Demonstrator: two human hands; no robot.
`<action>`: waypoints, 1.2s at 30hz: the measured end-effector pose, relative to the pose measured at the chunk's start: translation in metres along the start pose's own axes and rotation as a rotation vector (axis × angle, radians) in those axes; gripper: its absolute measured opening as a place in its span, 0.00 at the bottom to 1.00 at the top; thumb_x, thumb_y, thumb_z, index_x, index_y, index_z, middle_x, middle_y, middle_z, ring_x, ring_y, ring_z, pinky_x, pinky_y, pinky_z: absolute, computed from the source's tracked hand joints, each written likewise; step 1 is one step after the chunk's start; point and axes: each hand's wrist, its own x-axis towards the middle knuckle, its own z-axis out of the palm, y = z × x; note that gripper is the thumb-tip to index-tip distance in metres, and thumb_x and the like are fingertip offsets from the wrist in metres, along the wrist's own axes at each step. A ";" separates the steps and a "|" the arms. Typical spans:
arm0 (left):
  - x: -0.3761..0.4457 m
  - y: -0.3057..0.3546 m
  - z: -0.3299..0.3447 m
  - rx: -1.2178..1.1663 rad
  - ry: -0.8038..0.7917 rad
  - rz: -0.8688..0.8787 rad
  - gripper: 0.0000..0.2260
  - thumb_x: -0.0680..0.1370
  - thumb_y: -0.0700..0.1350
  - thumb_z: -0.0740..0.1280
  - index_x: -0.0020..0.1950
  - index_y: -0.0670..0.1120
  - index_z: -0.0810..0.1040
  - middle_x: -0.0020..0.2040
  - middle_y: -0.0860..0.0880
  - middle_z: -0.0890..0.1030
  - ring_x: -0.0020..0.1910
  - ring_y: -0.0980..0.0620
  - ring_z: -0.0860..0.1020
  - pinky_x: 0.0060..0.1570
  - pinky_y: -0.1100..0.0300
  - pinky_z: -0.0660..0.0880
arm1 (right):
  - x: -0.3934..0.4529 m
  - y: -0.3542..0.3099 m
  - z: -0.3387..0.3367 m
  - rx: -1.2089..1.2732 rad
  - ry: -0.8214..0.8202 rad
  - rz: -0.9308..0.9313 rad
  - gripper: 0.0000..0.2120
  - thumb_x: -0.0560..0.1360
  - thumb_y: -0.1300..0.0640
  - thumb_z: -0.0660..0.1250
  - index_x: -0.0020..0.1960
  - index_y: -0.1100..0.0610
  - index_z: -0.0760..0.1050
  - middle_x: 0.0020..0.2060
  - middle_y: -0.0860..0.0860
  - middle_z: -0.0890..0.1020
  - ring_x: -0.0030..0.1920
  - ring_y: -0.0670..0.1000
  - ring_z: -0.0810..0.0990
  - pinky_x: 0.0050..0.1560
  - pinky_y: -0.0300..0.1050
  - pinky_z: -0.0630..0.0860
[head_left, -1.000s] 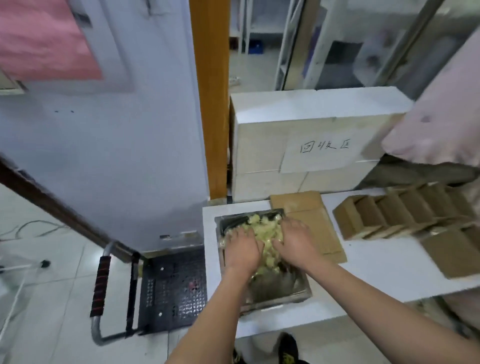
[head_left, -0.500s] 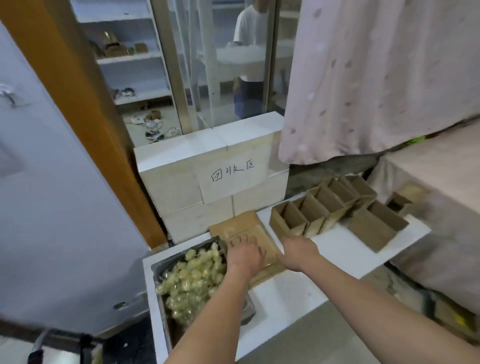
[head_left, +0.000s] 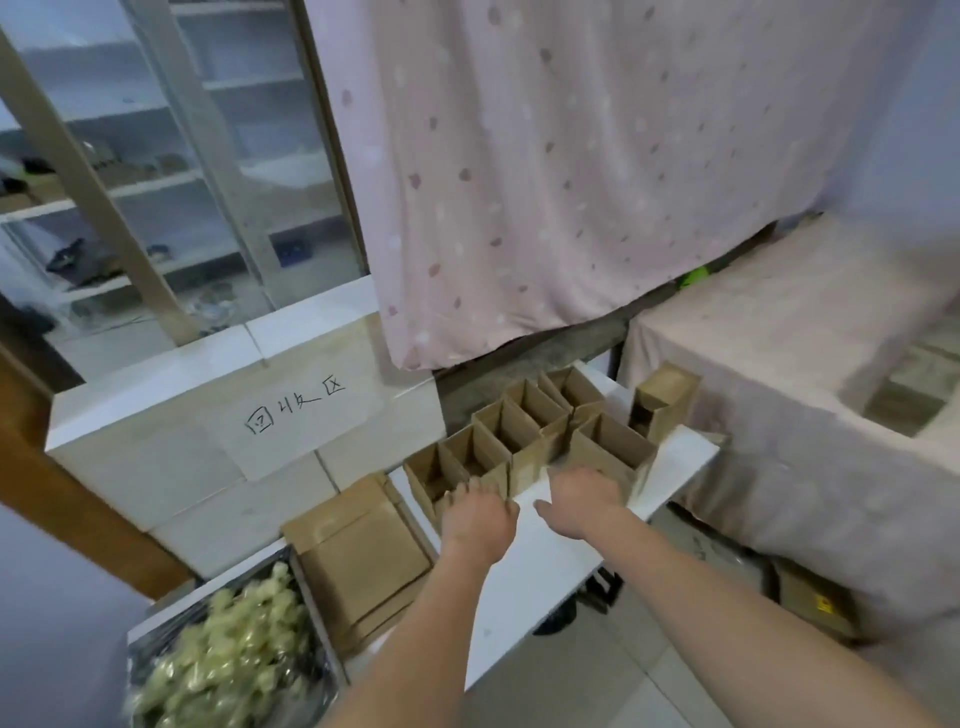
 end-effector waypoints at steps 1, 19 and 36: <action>0.006 0.013 -0.002 -0.001 0.004 0.013 0.22 0.84 0.53 0.51 0.73 0.44 0.69 0.70 0.42 0.71 0.69 0.41 0.69 0.72 0.44 0.64 | 0.002 0.013 -0.004 0.006 0.013 0.011 0.25 0.80 0.39 0.56 0.67 0.55 0.71 0.62 0.56 0.77 0.61 0.58 0.76 0.56 0.50 0.72; 0.148 0.194 -0.006 0.105 -0.054 0.253 0.22 0.85 0.51 0.49 0.77 0.44 0.64 0.76 0.41 0.65 0.75 0.40 0.64 0.75 0.43 0.59 | 0.081 0.198 -0.041 0.107 0.082 0.193 0.21 0.79 0.43 0.60 0.64 0.57 0.71 0.61 0.57 0.78 0.61 0.59 0.76 0.60 0.51 0.72; 0.311 0.285 0.030 0.063 -0.156 0.222 0.22 0.84 0.53 0.51 0.73 0.43 0.66 0.69 0.39 0.71 0.68 0.40 0.69 0.68 0.46 0.67 | 0.228 0.329 -0.042 -0.022 -0.150 0.176 0.24 0.79 0.41 0.58 0.68 0.55 0.67 0.63 0.56 0.76 0.62 0.59 0.76 0.57 0.51 0.72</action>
